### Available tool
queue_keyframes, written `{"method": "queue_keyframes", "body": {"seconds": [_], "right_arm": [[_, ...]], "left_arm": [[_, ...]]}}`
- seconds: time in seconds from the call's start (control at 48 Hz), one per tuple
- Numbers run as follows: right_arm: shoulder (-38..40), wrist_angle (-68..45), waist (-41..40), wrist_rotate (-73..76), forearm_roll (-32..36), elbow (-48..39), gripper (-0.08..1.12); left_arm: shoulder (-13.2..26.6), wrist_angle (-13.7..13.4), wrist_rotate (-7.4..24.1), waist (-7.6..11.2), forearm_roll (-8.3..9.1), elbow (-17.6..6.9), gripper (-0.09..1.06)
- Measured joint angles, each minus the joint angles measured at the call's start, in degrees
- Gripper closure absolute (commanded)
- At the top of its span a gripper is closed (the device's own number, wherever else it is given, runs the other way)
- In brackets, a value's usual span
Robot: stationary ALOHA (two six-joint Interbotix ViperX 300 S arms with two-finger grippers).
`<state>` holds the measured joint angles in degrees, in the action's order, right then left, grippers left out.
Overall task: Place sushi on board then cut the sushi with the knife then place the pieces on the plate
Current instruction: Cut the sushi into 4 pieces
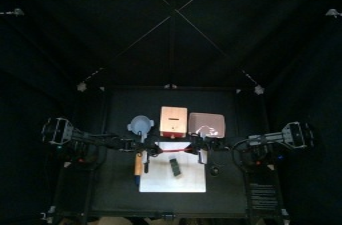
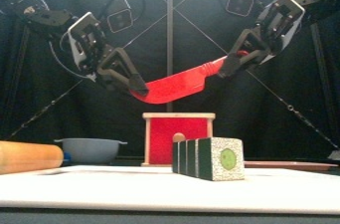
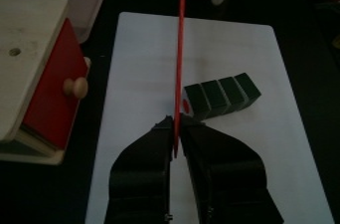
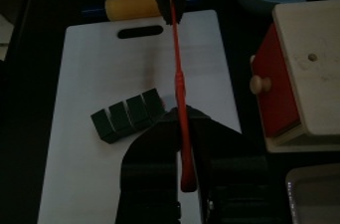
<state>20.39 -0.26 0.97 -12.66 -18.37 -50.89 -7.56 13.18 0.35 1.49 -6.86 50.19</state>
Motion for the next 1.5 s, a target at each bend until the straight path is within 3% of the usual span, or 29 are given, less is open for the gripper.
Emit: {"method": "queue_keyframes", "body": {"seconds": [0.208,0.458,0.625,0.958,1.333,1.5], "right_arm": [[-0.09,0.62,-0.09,0.00,-1.58,-0.18,0.90],[-1.05,4.13,-0.18,-0.09,-4.13,-0.79,0.90],[-2.55,5.98,-0.18,-0.09,-4.75,-0.79,0.90],[-5.45,6.68,-0.18,-0.09,-4.75,-0.79,0.90],[-9.23,8.26,-1.32,-0.18,-4.48,-0.09,0.90],[-9.76,8.61,-1.49,-0.26,-4.48,0.00,0.90]], "left_arm": [[-0.18,-0.35,-0.09,0.44,0.00,-0.18,0.50],[-0.18,-0.35,-0.35,2.72,-0.35,-0.97,0.50],[-0.09,-0.44,-0.35,4.39,-1.58,-1.85,0.50],[3.34,-0.44,-0.44,6.94,-6.50,-2.81,0.50],[6.77,-0.44,-0.62,8.26,-7.91,-4.13,0.50],[7.12,-0.44,-0.53,8.79,-9.40,-4.22,0.50]]}}
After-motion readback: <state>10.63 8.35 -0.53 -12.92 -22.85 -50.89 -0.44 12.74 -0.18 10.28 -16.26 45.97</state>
